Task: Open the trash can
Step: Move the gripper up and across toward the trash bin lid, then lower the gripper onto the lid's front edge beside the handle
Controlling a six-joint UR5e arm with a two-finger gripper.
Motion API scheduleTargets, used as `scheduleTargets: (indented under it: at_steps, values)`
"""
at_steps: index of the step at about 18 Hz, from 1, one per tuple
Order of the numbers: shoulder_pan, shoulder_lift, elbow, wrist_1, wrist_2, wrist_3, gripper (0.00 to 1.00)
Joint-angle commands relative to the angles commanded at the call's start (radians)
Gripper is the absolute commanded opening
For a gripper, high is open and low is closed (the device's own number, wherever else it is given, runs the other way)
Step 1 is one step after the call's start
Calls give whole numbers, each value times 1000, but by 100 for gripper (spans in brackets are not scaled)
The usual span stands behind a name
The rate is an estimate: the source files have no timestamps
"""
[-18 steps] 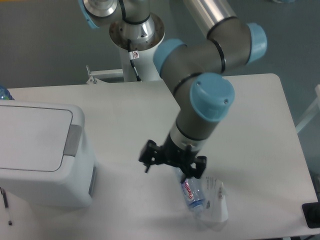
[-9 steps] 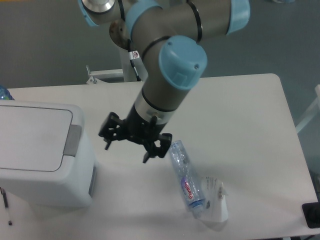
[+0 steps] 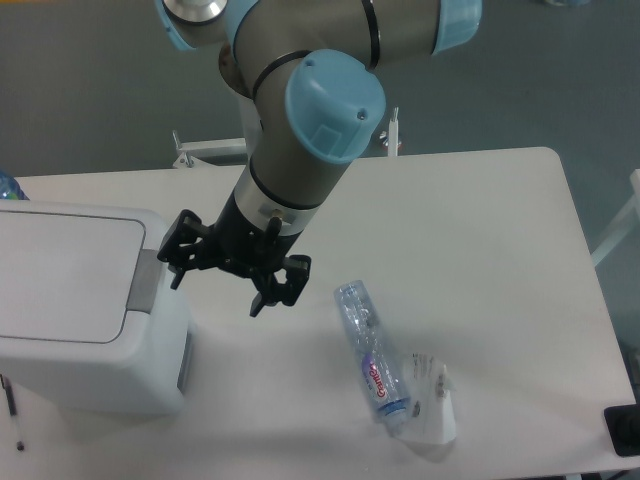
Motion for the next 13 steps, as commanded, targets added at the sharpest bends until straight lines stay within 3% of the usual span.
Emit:
scheduleTargets:
  at_steps: [4, 13]
  values:
    - [-6, 0, -6, -23, 3, -2, 100]
    - [-29, -9, -9, -18, 9, -46, 100]
